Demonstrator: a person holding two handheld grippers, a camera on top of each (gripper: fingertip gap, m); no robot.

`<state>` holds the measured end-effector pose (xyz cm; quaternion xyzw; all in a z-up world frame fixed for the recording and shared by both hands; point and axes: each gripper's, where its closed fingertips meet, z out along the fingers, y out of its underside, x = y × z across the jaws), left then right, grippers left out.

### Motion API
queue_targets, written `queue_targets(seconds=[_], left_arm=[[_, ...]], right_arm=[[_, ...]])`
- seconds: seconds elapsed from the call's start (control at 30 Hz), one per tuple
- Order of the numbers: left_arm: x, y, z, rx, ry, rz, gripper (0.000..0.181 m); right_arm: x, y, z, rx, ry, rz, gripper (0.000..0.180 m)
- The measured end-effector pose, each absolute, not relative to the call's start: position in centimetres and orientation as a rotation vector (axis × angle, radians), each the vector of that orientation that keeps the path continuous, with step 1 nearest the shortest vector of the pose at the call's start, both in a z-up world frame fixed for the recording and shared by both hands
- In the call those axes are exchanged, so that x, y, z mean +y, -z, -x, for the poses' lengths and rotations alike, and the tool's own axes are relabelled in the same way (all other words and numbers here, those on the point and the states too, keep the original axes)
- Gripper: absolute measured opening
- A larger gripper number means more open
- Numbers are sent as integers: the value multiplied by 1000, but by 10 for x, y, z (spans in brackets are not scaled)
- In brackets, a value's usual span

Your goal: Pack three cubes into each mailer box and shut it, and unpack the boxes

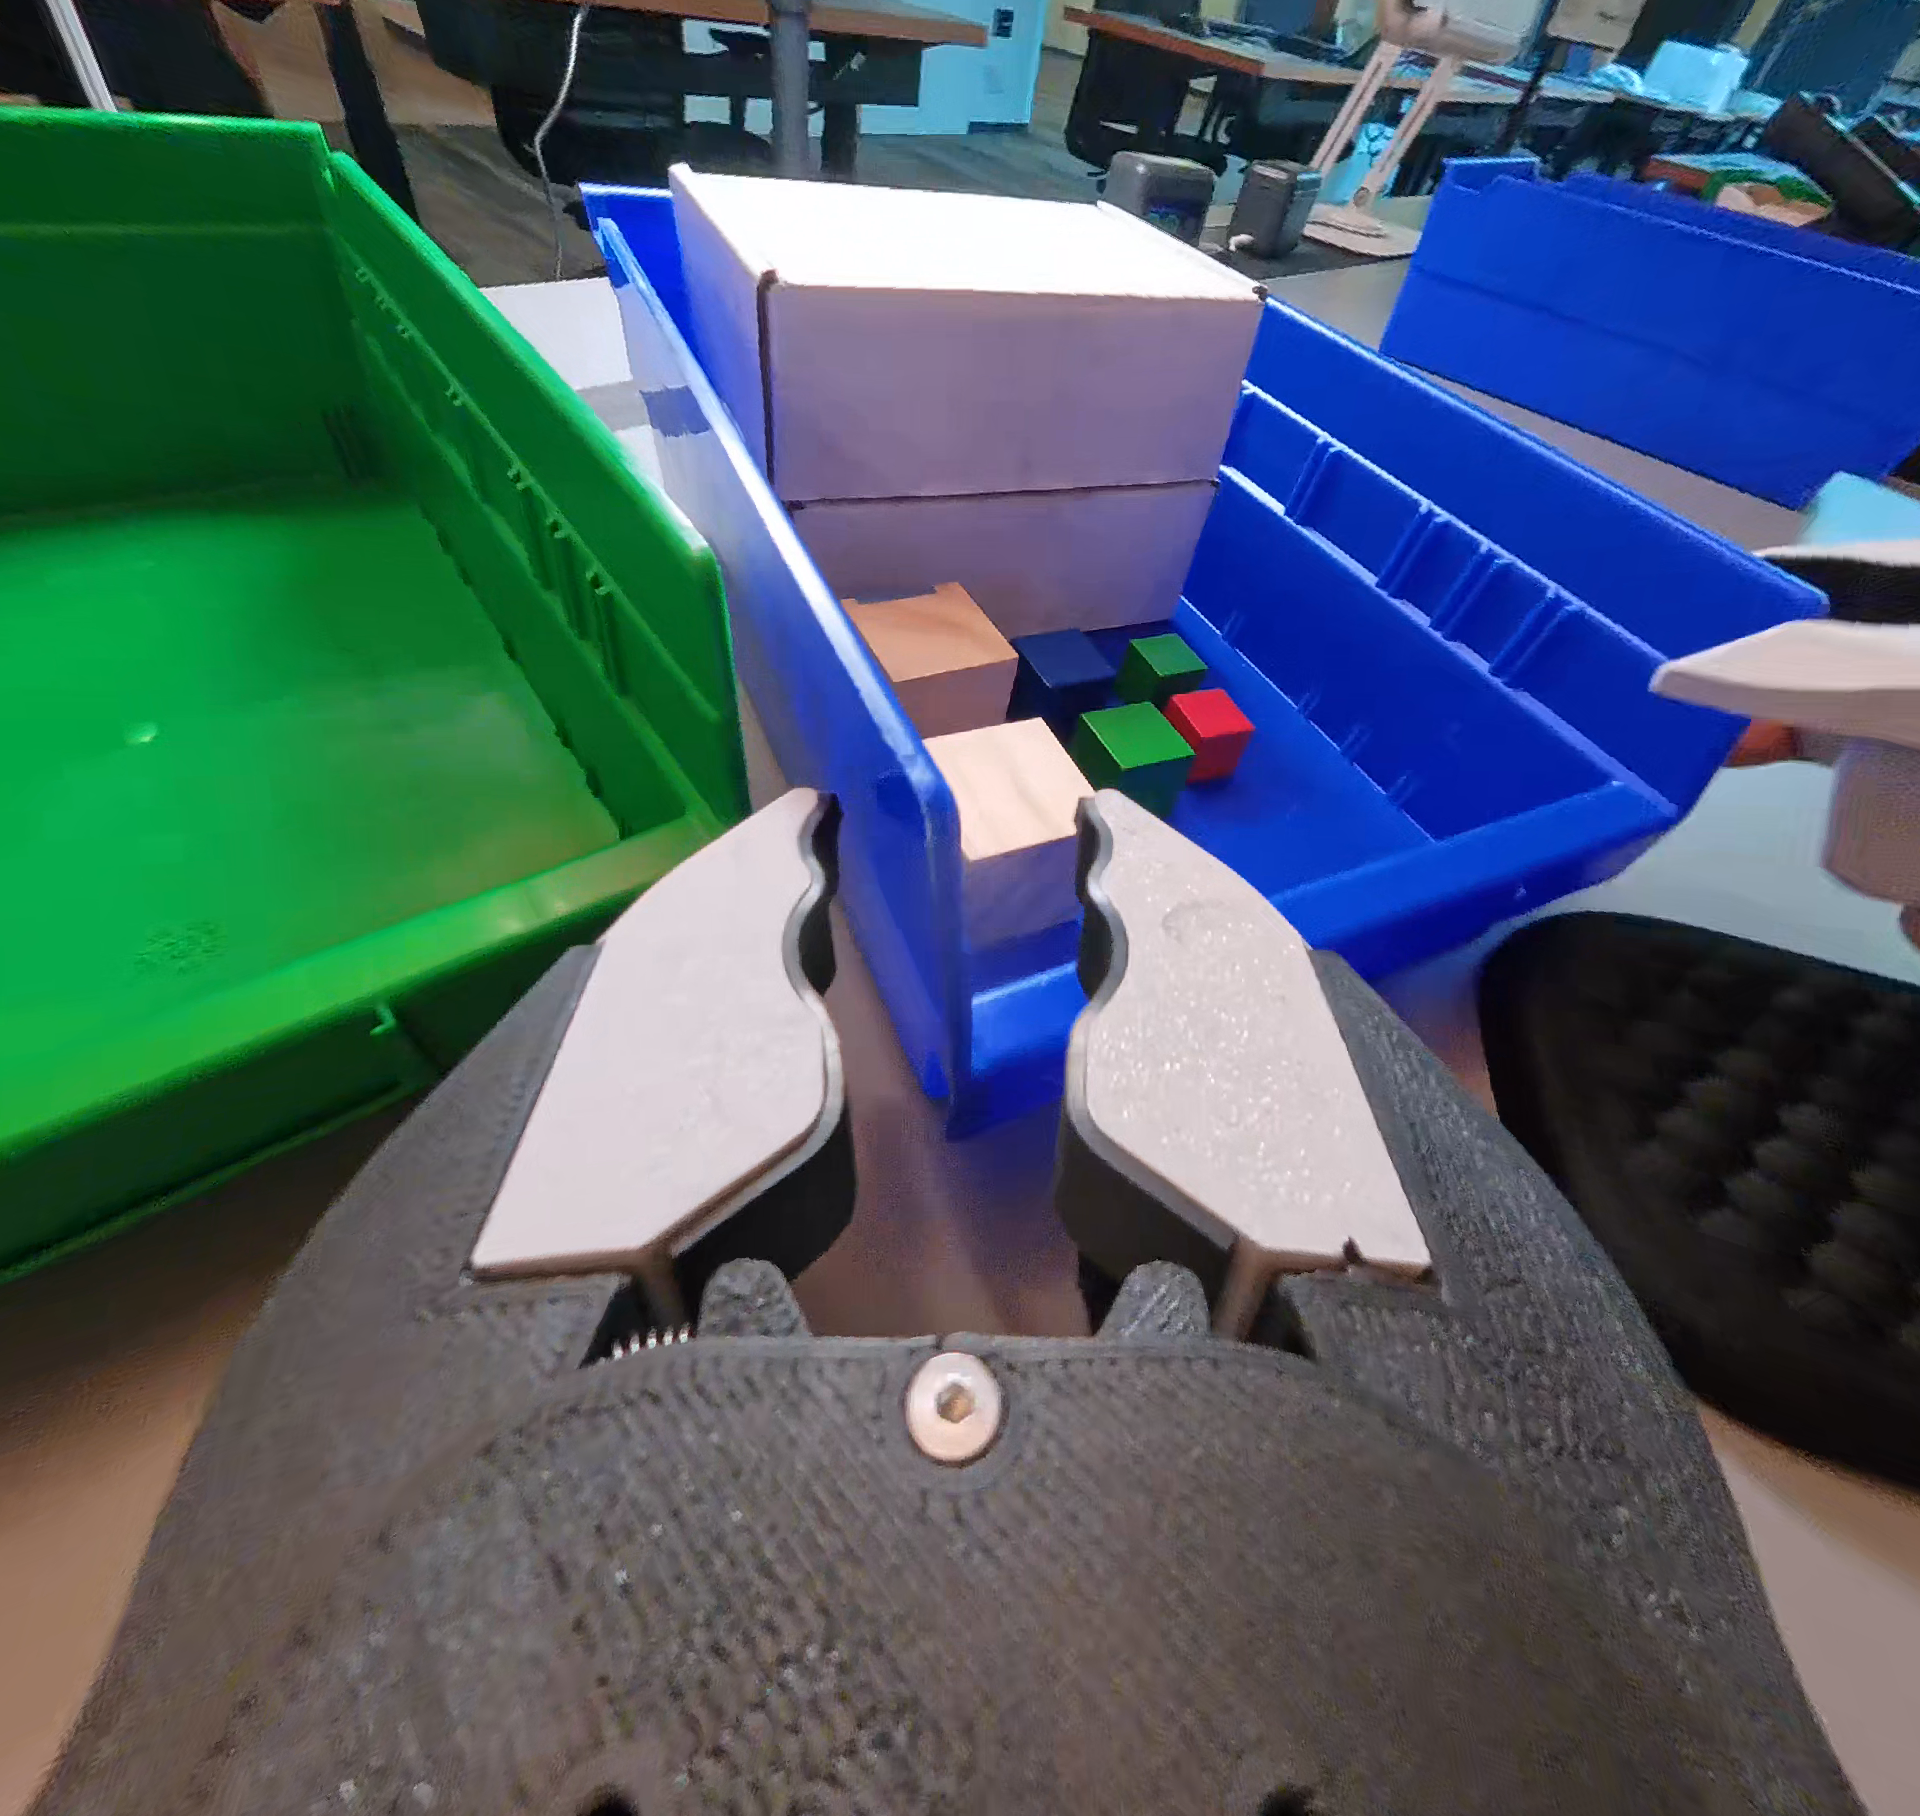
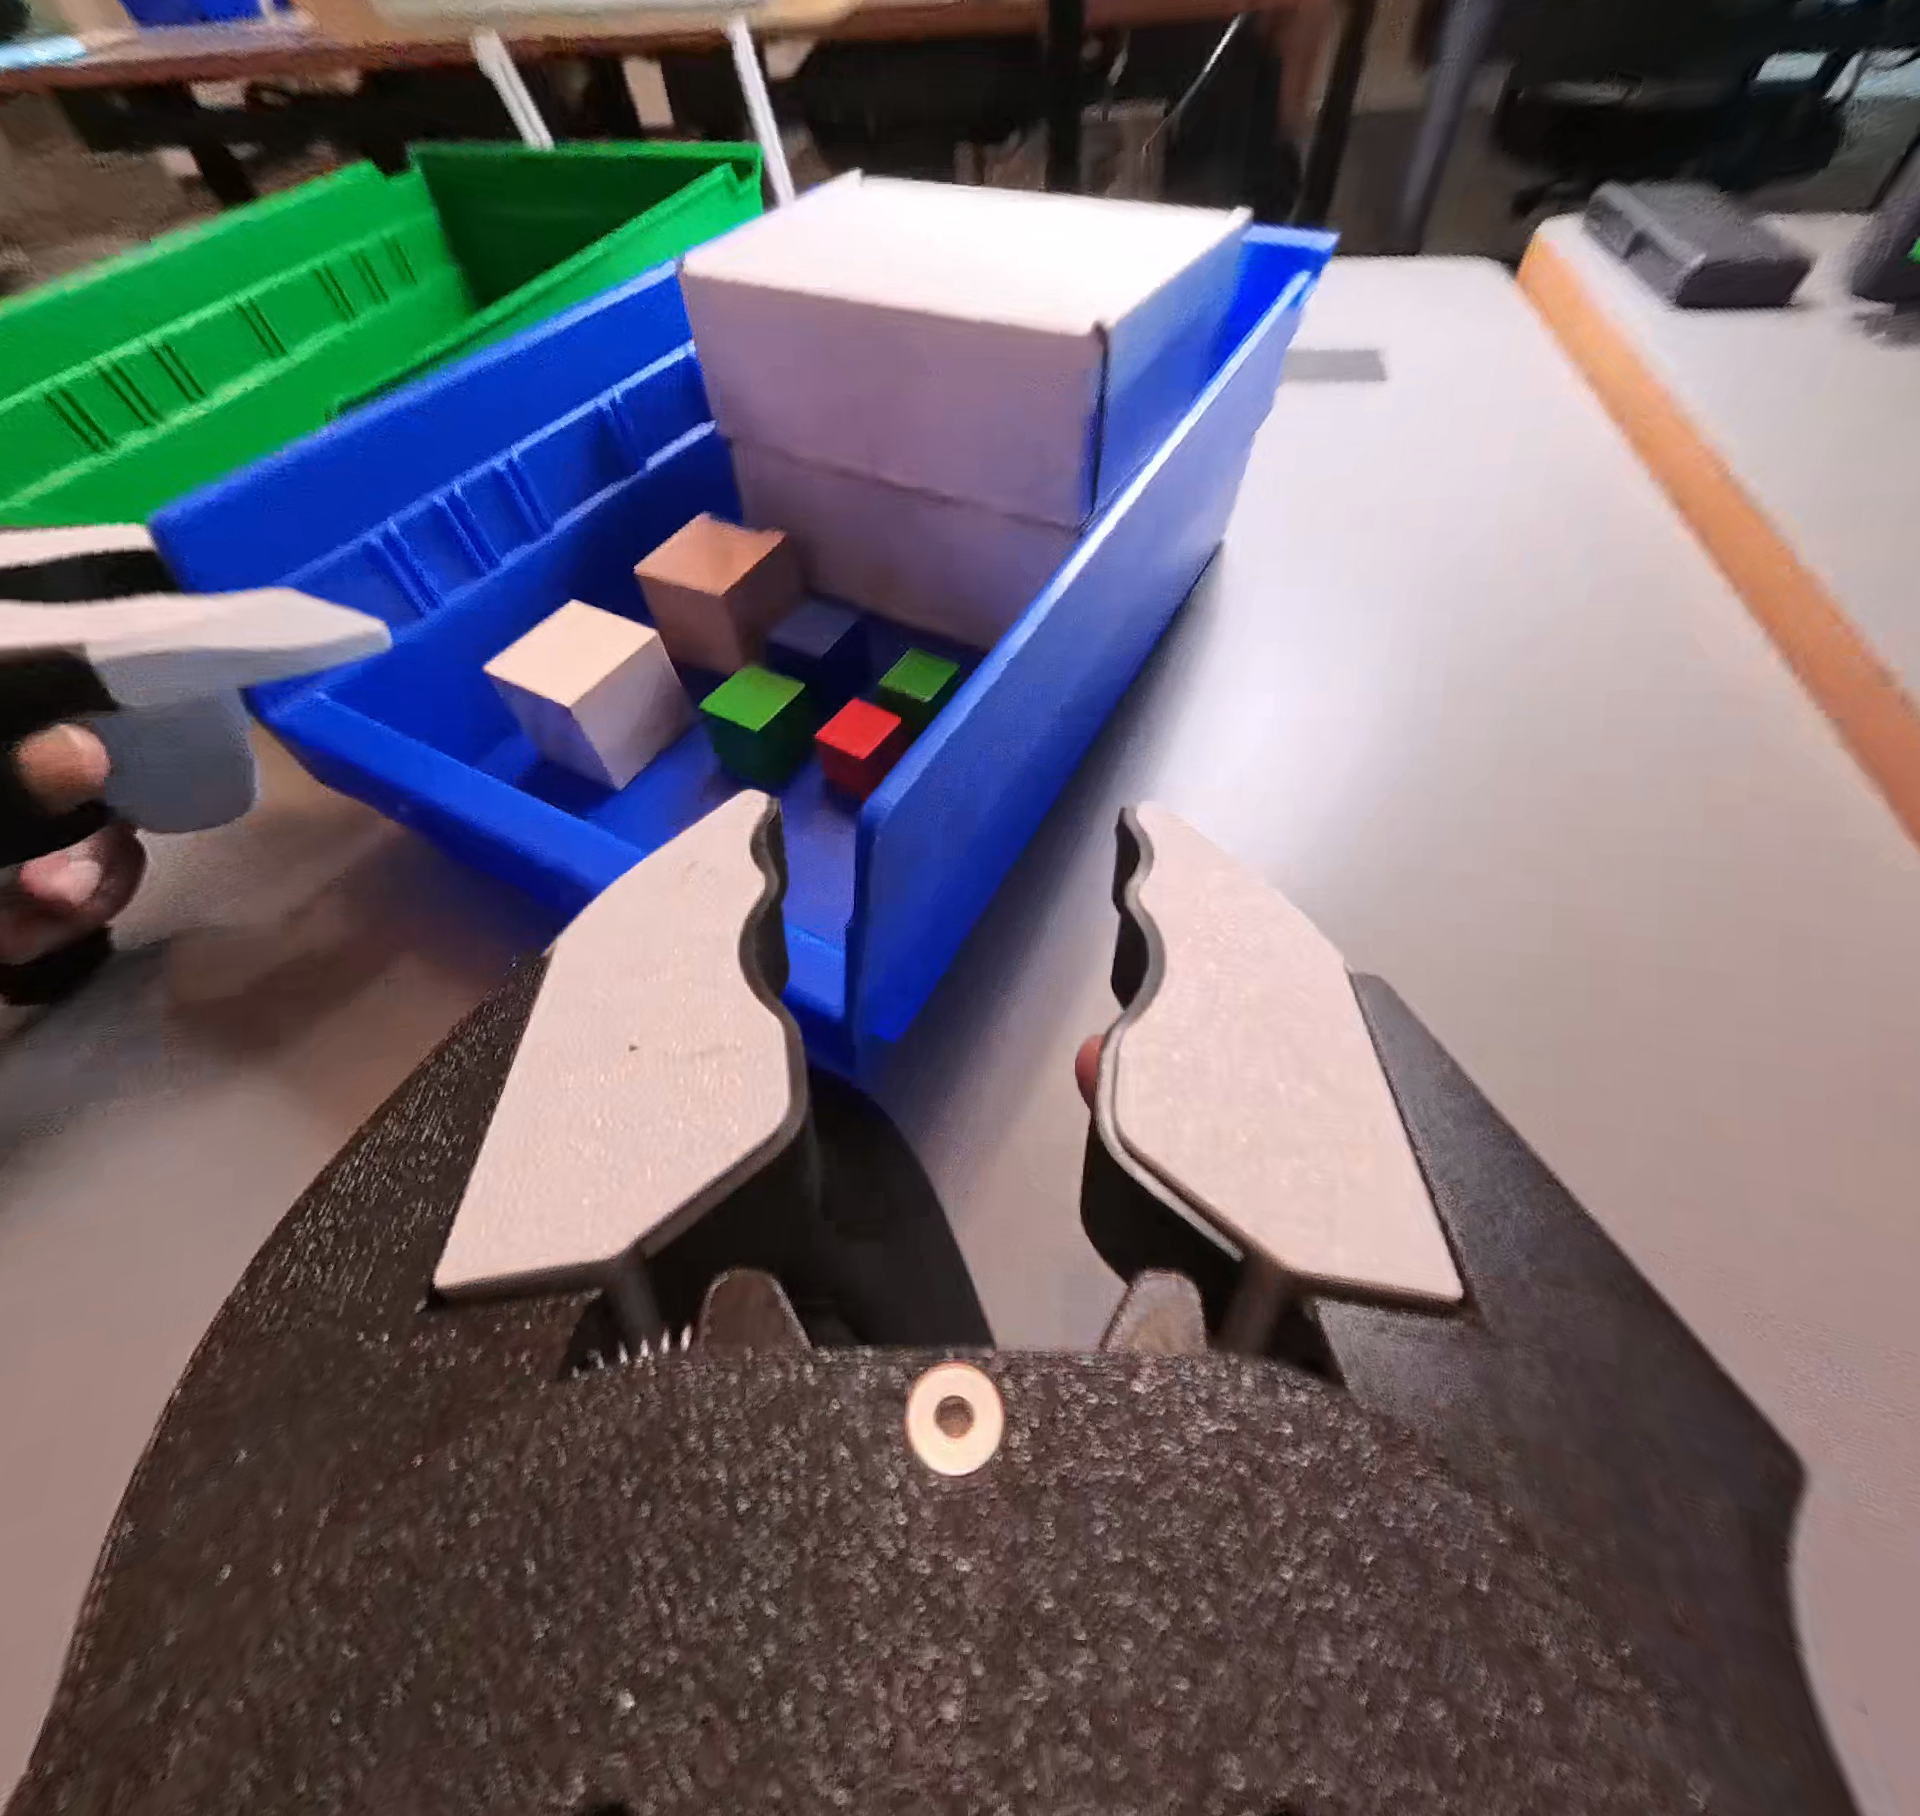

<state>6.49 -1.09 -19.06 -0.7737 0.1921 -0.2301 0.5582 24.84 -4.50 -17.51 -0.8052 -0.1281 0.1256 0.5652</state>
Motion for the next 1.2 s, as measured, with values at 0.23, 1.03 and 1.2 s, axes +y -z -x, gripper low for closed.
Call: queue_targets(seconds=[0.23,1.03,1.2], left_arm=[[2,191,-66,371,452,1862,13],[-37,2,127,167,161,1708,13],[-67,8,232,38,29,1716,12]], right_arm=[[-15,189,-244,-265,-181,1968,18],[2,4,-55,-503,-435,1731,16],[-1,13,58,-630,-566,1689,17]])
